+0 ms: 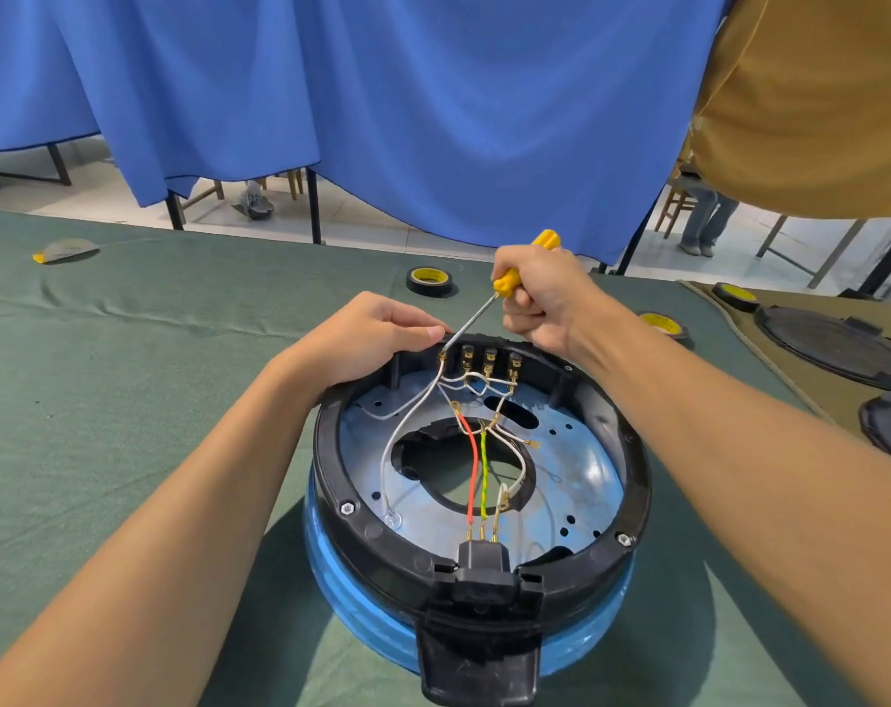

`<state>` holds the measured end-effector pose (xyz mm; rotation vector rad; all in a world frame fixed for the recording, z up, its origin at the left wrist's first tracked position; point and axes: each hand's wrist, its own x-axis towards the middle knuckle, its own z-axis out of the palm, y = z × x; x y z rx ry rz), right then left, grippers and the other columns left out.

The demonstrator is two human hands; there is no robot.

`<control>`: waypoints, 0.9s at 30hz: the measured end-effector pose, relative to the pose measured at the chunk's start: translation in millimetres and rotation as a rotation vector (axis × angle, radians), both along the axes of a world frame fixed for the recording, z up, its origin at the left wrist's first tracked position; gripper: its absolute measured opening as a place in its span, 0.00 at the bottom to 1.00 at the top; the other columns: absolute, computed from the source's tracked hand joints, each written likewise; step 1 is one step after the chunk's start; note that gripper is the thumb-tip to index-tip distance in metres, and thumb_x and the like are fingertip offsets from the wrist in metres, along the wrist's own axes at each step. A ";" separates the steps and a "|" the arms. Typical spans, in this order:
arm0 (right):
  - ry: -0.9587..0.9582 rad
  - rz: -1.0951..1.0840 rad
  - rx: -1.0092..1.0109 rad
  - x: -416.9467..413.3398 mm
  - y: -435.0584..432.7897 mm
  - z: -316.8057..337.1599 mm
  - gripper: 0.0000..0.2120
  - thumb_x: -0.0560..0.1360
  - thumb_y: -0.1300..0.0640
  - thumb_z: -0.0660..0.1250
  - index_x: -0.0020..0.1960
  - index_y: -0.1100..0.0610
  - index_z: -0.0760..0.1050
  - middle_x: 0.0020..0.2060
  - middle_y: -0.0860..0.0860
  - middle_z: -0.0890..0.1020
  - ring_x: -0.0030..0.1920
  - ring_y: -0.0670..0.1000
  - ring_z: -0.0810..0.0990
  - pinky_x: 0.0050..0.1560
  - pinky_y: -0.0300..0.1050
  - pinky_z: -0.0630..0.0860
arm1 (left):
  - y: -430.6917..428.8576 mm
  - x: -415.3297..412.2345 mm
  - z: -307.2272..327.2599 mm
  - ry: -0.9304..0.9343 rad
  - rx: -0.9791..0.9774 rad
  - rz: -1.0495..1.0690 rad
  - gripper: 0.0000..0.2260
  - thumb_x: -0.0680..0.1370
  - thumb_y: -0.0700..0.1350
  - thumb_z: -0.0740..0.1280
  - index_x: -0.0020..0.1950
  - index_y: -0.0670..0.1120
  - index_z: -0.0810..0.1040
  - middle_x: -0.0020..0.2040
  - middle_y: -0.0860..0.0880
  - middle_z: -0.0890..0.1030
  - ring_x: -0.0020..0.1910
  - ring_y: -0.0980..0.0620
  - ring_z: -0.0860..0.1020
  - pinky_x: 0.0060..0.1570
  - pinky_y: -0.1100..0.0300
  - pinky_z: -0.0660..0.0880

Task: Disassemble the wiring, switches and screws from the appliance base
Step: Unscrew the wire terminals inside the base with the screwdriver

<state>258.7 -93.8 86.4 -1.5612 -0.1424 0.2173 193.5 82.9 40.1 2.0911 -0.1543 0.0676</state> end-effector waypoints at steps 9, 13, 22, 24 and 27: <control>-0.411 0.114 -0.098 -26.2 -50.1 -24.5 0.14 0.75 0.59 0.70 0.36 0.68 0.79 0.26 0.56 0.79 0.26 0.50 0.74 0.26 0.38 0.70 | 2.0 1.0 -1.8 0.011 -0.018 0.002 0.07 0.79 0.49 0.67 0.52 0.54 0.85 0.47 0.58 0.85 0.50 0.61 0.81 0.53 0.65 0.71; -0.412 0.126 -0.101 -26.9 -49.0 -24.7 0.13 0.76 0.60 0.70 0.36 0.66 0.79 0.27 0.57 0.79 0.26 0.50 0.75 0.26 0.38 0.70 | 0.5 0.1 -2.6 0.008 -0.036 -0.005 0.07 0.79 0.48 0.67 0.50 0.55 0.85 0.46 0.57 0.86 0.48 0.60 0.82 0.51 0.65 0.72; -0.075 0.061 -0.016 -12.3 -24.4 -7.9 0.18 0.73 0.67 0.64 0.25 0.61 0.69 0.19 0.53 0.70 0.18 0.46 0.60 0.23 0.33 0.54 | 2.1 0.1 -1.7 0.001 -0.021 -0.013 0.07 0.79 0.48 0.67 0.48 0.58 0.85 0.46 0.58 0.85 0.48 0.62 0.82 0.51 0.65 0.71; -0.043 0.060 0.006 -10.3 -24.1 -8.8 0.17 0.73 0.67 0.63 0.25 0.61 0.69 0.18 0.52 0.70 0.18 0.45 0.59 0.23 0.33 0.54 | 1.8 0.8 -1.7 0.001 -0.028 -0.014 0.07 0.78 0.48 0.68 0.48 0.57 0.85 0.46 0.58 0.86 0.48 0.62 0.82 0.53 0.64 0.71; -0.049 0.047 0.050 -10.1 -27.3 -11.8 0.17 0.73 0.68 0.64 0.26 0.62 0.69 0.18 0.53 0.70 0.17 0.45 0.60 0.23 0.33 0.55 | 1.6 1.2 -1.1 0.004 -0.028 -0.013 0.07 0.78 0.48 0.68 0.47 0.57 0.85 0.46 0.58 0.85 0.48 0.63 0.82 0.51 0.66 0.70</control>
